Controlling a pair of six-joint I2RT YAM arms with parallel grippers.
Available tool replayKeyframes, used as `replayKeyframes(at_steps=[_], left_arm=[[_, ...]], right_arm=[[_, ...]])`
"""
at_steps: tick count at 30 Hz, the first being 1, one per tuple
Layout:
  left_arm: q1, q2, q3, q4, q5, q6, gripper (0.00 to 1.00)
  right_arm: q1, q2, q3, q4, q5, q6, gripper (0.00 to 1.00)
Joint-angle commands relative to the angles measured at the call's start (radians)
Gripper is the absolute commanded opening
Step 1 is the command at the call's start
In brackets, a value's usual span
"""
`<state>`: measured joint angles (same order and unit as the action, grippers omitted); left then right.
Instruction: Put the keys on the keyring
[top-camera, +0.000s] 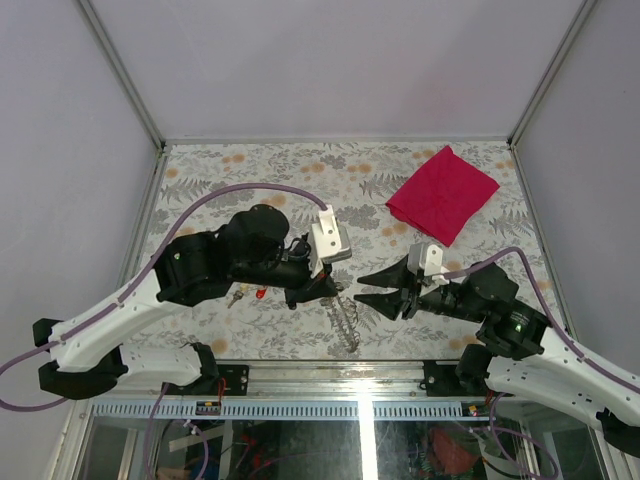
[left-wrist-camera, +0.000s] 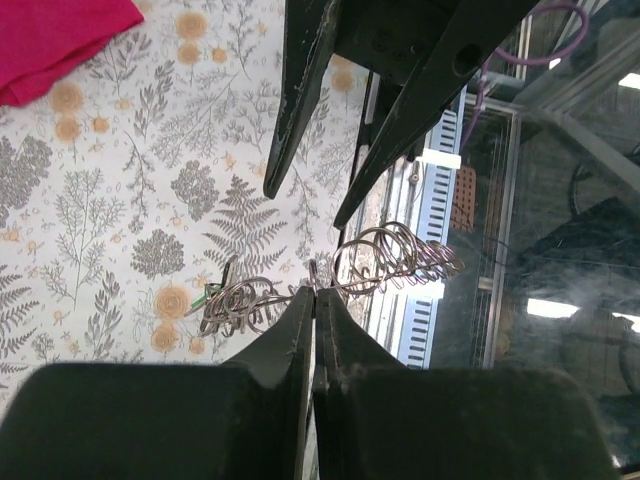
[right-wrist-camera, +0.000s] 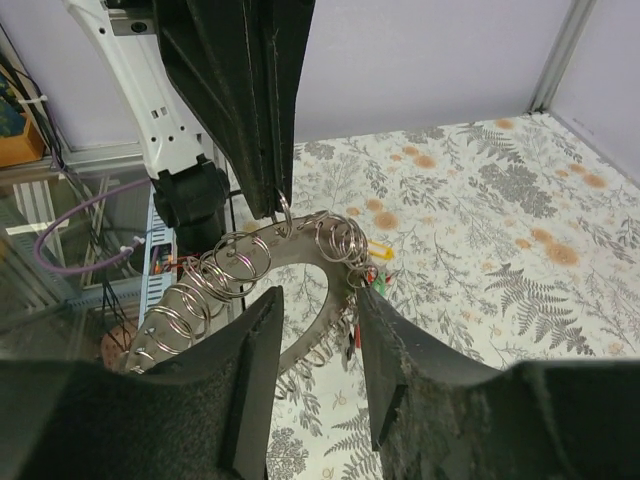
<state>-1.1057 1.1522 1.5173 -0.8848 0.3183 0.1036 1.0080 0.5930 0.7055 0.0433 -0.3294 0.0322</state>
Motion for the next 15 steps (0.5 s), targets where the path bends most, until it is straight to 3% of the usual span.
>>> replayKeyframes(at_steps=[1, 15], left_arm=[[-0.005, 0.026, 0.086, -0.077, -0.002, 0.048, 0.00], [-0.041, 0.066, 0.140, -0.165, 0.008, 0.089, 0.00]], right_arm=[[0.004, 0.004, 0.063, -0.002, -0.010, -0.028, 0.40], [0.005, 0.133, 0.090, 0.124, -0.211, 0.000, 0.34]])
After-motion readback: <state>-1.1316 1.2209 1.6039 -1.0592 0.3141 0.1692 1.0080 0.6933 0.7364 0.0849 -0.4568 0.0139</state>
